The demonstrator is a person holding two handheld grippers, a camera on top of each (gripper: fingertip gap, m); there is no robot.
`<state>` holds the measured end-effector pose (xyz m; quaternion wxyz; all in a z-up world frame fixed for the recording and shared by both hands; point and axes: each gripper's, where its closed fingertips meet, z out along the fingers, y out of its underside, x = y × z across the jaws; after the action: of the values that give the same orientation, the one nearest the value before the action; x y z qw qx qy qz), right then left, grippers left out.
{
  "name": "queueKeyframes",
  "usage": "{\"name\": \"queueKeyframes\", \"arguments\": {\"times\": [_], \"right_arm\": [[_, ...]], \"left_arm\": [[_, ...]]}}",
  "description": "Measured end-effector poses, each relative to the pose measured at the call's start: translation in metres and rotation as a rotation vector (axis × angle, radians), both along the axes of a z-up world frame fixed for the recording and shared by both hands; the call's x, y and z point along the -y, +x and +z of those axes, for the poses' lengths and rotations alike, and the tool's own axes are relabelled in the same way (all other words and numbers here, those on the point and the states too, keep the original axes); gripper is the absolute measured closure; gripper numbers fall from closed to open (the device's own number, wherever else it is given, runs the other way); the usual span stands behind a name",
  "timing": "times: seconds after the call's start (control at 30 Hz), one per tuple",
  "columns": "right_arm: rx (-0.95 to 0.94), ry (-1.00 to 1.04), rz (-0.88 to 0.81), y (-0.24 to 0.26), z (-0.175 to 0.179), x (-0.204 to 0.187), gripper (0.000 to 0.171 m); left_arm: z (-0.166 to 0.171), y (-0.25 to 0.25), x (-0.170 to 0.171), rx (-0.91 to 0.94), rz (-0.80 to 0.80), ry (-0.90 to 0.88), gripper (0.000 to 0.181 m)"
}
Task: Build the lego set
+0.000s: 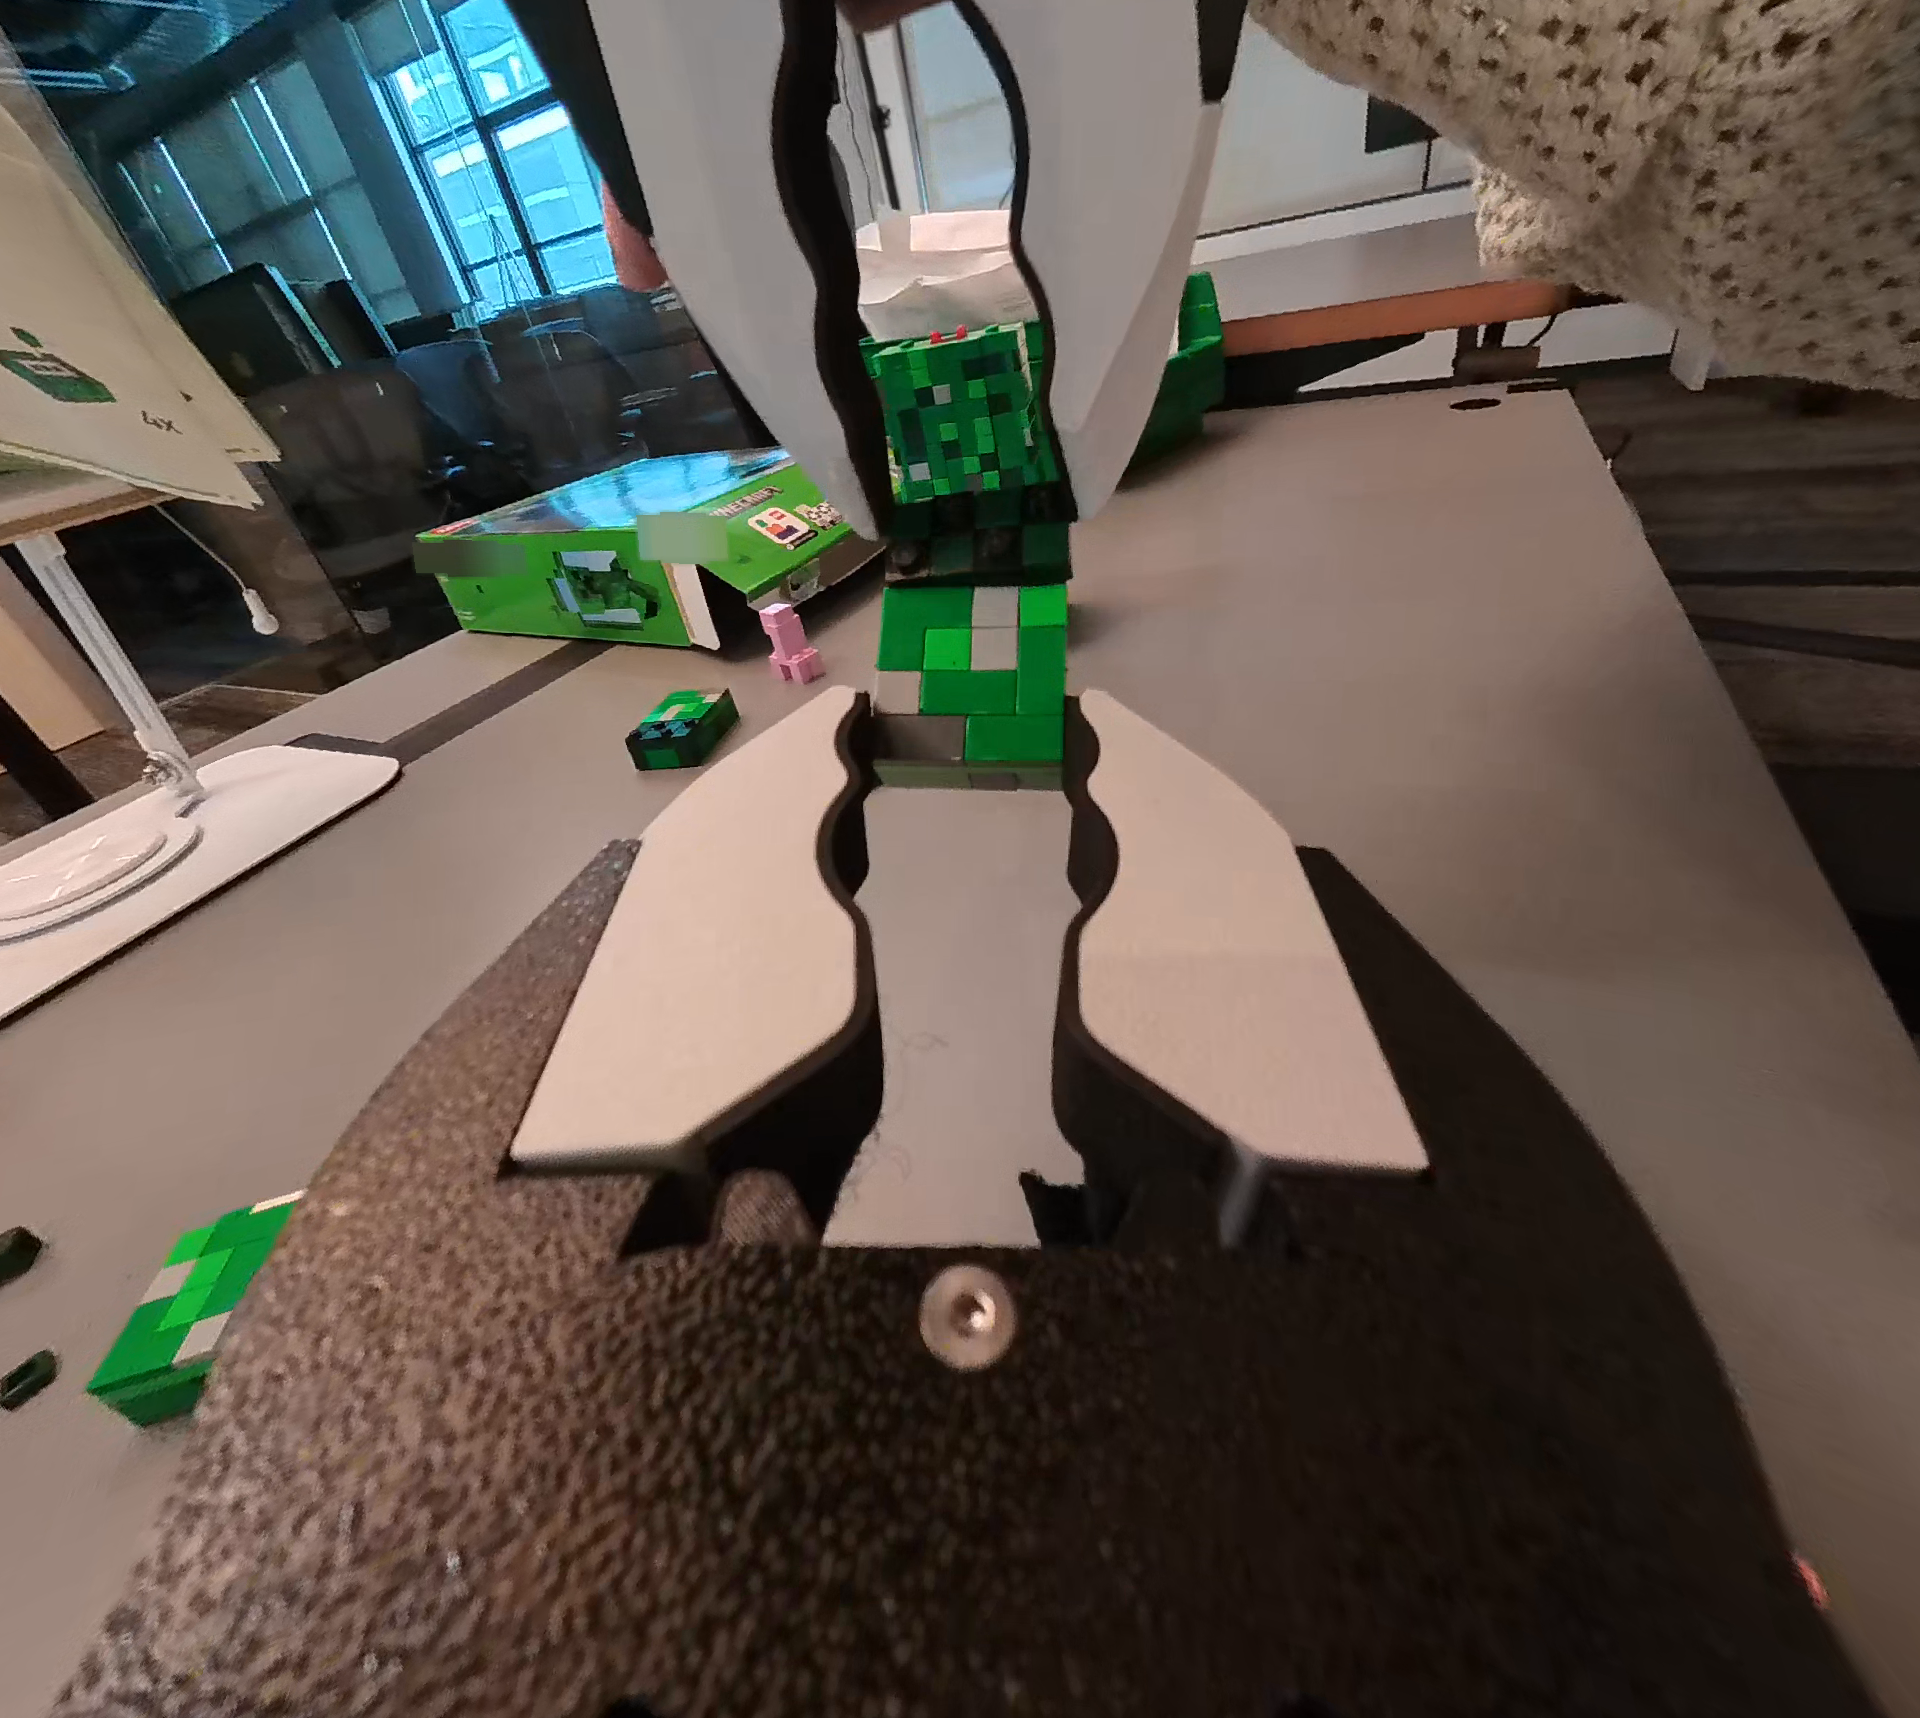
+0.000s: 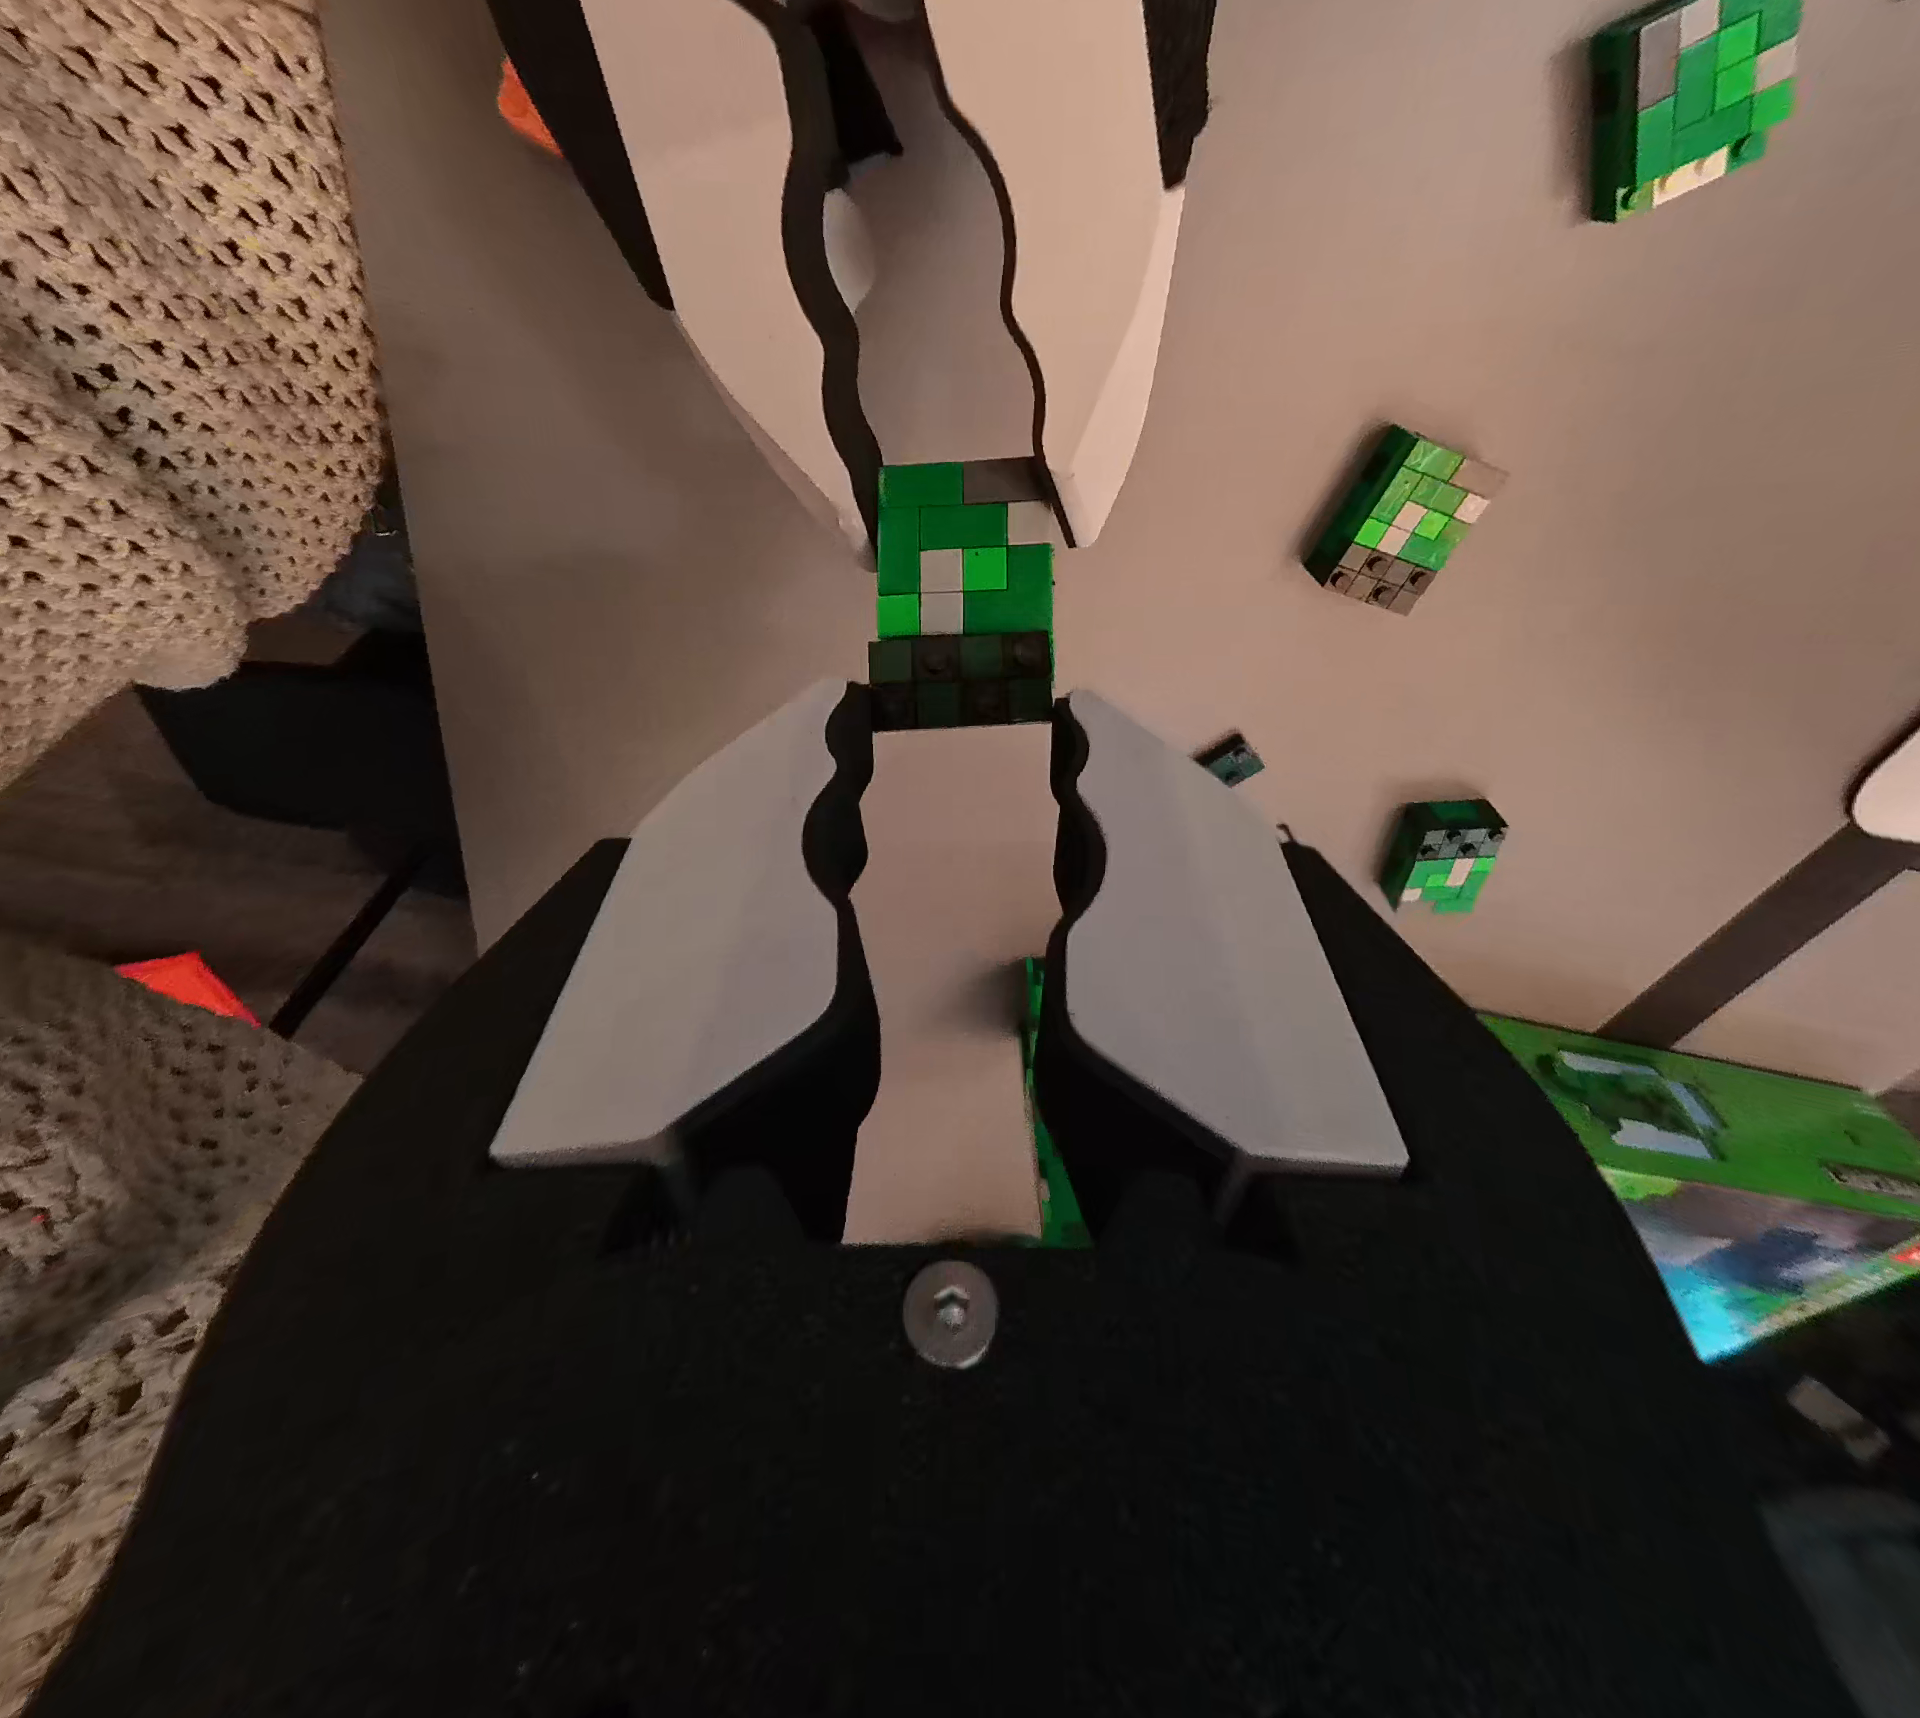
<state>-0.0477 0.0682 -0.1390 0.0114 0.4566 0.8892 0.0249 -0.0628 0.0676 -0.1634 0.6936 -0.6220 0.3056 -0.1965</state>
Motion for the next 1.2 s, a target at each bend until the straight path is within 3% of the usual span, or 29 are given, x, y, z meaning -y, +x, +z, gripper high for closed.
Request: {"name": "queueKeyframes", "arguments": {"times": [0.5, 0.63, 0.8, 1.03, 1.2], "right_arm": [[0.111, 0.073, -0.004, -0.001, 0.005, -0.003, 0.139], [0.133, 0.141, 0.027, -0.009, 0.014, -0.010, 0.139], [0.100, 0.142, 0.035, -0.016, 0.025, -0.016, 0.139], [-0.085, 0.136, -0.016, -0.014, 0.022, -0.030, 0.139], [-0.354, 0.039, -0.111, -0.011, -0.035, -0.034, 0.139]], "left_arm": [[0.007, -0.003, -0.001, 0.004, 0.070, 0.069, 0.147], [0.011, -0.010, -0.010, 0.061, 0.172, 0.060, 0.147], [0.017, -0.019, -0.013, 0.220, 0.167, 0.007, 0.147], [0.023, -0.044, -0.011, 0.108, 0.228, 0.037, 0.147], [0.024, -0.067, -0.007, 0.045, 0.281, 0.036, 0.147]]}}
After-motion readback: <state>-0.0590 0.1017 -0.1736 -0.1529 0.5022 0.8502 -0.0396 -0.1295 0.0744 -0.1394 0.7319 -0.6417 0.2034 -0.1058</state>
